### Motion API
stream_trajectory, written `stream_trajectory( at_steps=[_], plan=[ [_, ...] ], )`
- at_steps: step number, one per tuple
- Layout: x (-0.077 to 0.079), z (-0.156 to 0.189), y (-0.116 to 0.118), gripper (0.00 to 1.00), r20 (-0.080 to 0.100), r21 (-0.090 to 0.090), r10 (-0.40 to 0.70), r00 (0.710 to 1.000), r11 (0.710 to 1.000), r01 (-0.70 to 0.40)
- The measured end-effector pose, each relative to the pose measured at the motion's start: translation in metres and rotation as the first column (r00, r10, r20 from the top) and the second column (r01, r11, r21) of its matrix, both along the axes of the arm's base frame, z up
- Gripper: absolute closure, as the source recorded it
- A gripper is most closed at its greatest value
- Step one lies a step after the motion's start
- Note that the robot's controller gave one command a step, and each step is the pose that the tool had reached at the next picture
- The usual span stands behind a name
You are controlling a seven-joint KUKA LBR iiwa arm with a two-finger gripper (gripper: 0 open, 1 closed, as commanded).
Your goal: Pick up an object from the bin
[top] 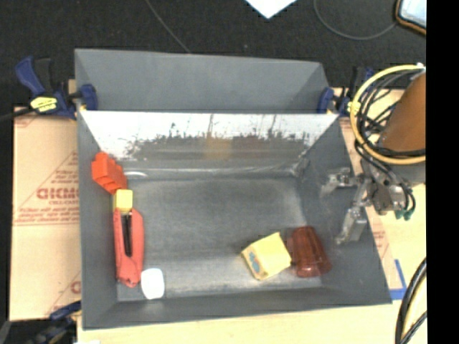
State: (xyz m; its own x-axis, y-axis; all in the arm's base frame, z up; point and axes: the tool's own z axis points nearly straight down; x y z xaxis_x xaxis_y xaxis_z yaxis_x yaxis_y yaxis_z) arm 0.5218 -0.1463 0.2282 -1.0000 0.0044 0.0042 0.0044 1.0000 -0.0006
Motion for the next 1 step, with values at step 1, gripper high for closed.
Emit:
stream_trajectory(
  at_steps=[1],
  plan=[
    [0.0016, 0.0046, 0.0007, 0.00, 0.008, -0.002, 0.005, 1.000, 1.000, -0.005]
  ],
)
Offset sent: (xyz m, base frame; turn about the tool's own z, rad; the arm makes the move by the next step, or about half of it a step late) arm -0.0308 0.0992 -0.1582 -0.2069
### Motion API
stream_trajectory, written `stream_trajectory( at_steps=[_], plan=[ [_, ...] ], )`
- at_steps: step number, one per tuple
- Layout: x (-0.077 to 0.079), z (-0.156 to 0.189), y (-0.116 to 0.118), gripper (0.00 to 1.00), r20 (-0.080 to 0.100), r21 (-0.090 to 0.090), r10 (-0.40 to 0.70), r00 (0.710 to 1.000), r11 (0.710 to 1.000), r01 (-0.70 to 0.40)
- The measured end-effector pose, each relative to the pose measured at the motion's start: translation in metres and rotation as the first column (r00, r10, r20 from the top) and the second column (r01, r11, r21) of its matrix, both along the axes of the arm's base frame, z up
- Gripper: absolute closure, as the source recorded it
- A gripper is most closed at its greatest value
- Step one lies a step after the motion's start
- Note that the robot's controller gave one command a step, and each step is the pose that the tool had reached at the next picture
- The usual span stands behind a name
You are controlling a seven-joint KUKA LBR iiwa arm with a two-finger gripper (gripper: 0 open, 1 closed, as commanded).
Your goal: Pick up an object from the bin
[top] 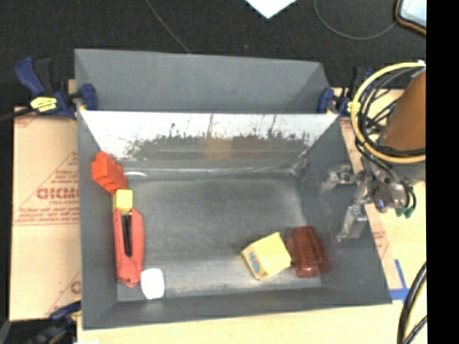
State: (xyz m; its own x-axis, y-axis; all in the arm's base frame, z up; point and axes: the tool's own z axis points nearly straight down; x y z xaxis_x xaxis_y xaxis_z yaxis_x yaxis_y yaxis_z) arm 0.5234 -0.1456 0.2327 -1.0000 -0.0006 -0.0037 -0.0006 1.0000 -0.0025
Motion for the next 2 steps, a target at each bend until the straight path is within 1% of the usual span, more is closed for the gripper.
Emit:
stream_trajectory(
  at_steps=[1, 2],
  plan=[
    [-0.030, -0.157, 0.094, 0.00, 0.001, -0.002, 0.197, 0.980, 0.980, -0.197],
    [-0.028, -0.072, 0.093, 0.00, 0.013, -0.005, 0.004, 1.000, 1.000, -0.004]
  ],
)
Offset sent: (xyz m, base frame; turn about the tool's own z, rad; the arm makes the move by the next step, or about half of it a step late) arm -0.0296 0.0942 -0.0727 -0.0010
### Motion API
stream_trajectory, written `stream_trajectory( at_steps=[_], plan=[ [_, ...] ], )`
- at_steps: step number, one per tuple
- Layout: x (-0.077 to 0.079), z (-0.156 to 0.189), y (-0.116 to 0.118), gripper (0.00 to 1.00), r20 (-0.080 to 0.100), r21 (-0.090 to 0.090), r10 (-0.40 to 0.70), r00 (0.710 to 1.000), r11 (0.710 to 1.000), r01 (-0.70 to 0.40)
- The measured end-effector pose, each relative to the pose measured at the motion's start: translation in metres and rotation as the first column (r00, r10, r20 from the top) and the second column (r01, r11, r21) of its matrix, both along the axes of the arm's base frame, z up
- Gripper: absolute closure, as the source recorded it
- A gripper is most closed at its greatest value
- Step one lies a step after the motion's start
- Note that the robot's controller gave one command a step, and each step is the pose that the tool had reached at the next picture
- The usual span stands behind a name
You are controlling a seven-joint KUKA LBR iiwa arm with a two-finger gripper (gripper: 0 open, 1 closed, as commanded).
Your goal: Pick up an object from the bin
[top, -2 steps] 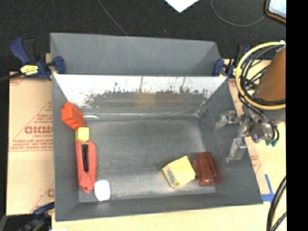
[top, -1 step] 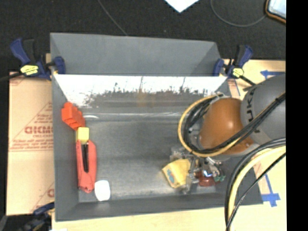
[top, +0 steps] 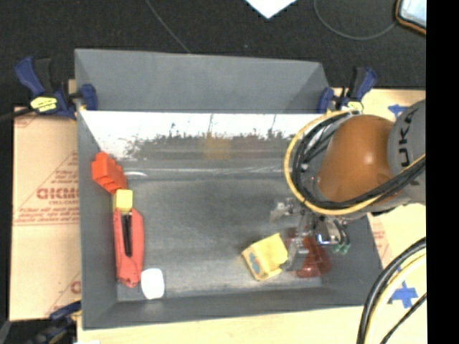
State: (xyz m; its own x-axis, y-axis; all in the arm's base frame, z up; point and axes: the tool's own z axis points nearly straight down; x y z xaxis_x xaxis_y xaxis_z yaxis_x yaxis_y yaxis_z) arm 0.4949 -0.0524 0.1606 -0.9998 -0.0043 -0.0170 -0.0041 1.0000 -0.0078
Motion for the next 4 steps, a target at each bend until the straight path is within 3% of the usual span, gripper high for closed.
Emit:
stream_trajectory(
  at_steps=[1, 2, 3, 4],
  plan=[
    [-0.015, -0.061, 0.016, 0.00, -0.020, 0.007, 0.188, 0.982, 0.982, -0.188],
    [-0.016, -0.089, 0.013, 0.00, 0.006, 0.002, -0.057, 0.998, 0.998, 0.057],
    [-0.005, -0.088, 0.017, 1.00, -0.007, 0.001, 0.263, 0.965, 0.965, -0.263],
    [-0.005, -0.088, 0.017, 1.00, -0.007, 0.001, 0.264, 0.965, 0.965, -0.264]
  ],
)
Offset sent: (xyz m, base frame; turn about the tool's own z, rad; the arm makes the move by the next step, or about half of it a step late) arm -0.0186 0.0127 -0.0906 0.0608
